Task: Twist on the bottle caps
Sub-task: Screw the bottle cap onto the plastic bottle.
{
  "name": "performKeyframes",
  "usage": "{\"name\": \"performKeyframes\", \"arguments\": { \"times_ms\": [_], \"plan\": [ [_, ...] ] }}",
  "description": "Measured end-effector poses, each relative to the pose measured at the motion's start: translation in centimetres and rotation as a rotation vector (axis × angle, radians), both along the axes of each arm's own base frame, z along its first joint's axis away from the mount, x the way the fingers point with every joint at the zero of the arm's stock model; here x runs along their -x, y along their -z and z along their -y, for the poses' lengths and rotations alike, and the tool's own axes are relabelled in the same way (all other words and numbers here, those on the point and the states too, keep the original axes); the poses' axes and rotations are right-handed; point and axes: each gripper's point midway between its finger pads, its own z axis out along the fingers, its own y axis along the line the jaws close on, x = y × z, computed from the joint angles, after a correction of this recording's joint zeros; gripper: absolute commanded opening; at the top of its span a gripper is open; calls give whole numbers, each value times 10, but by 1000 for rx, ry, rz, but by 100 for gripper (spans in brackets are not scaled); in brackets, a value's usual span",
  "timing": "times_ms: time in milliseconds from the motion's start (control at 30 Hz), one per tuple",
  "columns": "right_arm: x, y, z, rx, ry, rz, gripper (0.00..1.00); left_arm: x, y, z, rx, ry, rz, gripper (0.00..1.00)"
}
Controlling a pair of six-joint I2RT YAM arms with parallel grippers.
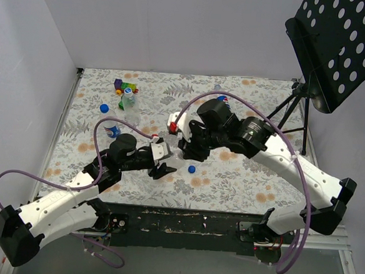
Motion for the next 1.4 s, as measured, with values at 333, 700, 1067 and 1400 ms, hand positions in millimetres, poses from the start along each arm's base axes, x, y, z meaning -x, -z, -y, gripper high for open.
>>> {"name": "performKeyframes", "arguments": {
  "times_ms": [333, 700, 1067, 1400],
  "plan": [
    [-41, 22, -20, -51, 642, -265, 6, -40, 20, -17, -41, -321, 130, 6],
    [-50, -6, -20, -160, 668, -205, 68, -49, -4, -11, 5, -376, 174, 2],
    [-13, -86, 24, -312, 345, 24, 67, -45, -9, 0, 55, -145, 1, 3],
    [35, -46, 26, -174, -126, 72, 62, 15, -15, 20, 86, 249, -130, 3]
  ]
}}
